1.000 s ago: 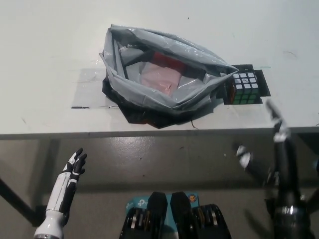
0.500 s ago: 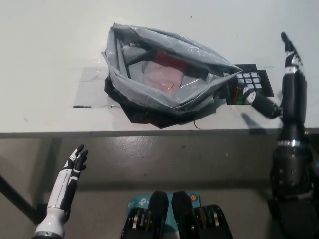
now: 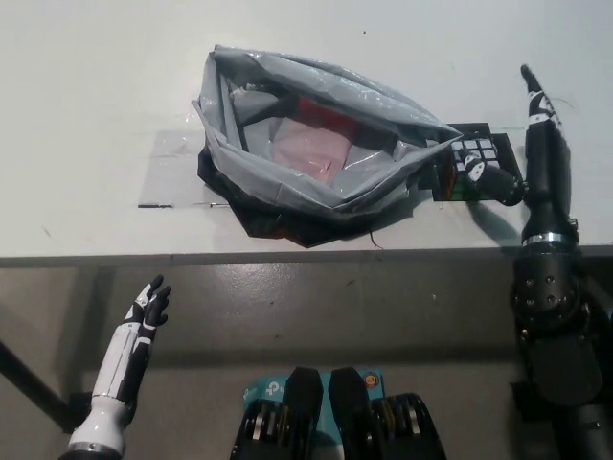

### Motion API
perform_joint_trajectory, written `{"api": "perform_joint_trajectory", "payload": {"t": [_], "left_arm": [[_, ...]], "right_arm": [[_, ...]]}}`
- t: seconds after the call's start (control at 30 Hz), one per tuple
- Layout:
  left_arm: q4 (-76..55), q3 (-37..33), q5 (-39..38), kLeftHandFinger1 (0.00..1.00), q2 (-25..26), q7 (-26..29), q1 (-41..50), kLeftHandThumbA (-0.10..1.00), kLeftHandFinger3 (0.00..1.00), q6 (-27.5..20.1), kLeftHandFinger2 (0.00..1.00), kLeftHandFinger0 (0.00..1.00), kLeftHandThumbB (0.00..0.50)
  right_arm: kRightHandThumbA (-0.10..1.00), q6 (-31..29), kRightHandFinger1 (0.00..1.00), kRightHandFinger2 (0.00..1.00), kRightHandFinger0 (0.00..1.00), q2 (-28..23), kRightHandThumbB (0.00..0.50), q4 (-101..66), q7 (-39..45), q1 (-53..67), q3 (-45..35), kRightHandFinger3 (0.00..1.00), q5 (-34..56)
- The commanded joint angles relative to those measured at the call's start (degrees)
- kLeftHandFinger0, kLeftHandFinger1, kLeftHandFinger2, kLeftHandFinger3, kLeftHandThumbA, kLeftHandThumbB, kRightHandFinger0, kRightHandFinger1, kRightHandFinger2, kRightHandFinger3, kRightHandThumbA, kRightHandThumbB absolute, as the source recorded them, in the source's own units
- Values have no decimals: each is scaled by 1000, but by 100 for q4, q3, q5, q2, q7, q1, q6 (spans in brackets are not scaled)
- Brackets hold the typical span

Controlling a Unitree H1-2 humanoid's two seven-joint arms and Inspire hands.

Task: Use the right hand to pick up a rubix's cube and place it into a plastic bag and lift the bag

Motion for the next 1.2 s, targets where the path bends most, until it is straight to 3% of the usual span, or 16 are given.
{"api": "perform_joint_trajectory", "payload": {"t": [0.0,0.33,0.93,1.0,1.17], "left_arm": [[-124,11,23,1000,33,-5,-53,1000,1000,-138,1000,1000,111],[-165,24,2,1000,34,-12,-43,1000,1000,-101,1000,1000,117],[-148,9,1,1000,40,-32,-40,1000,1000,-115,1000,1000,125],[-154,8,4,1000,47,-36,-46,1000,1000,-106,1000,1000,132],[-131,9,32,1000,34,-8,-55,1000,1000,-118,1000,1000,137]], "right_arm": [[843,-53,1000,1000,1000,18,462,160,-144,-409,-10,1000,246],[892,-57,1000,1000,1000,31,494,658,-134,-586,84,1000,379],[887,69,1000,1000,1000,84,478,1027,-137,-815,62,1000,714],[875,37,1000,1000,1000,87,459,1122,-154,-858,59,1000,738],[902,37,1000,1000,1000,110,494,1266,-125,-956,21,1000,874]]}}
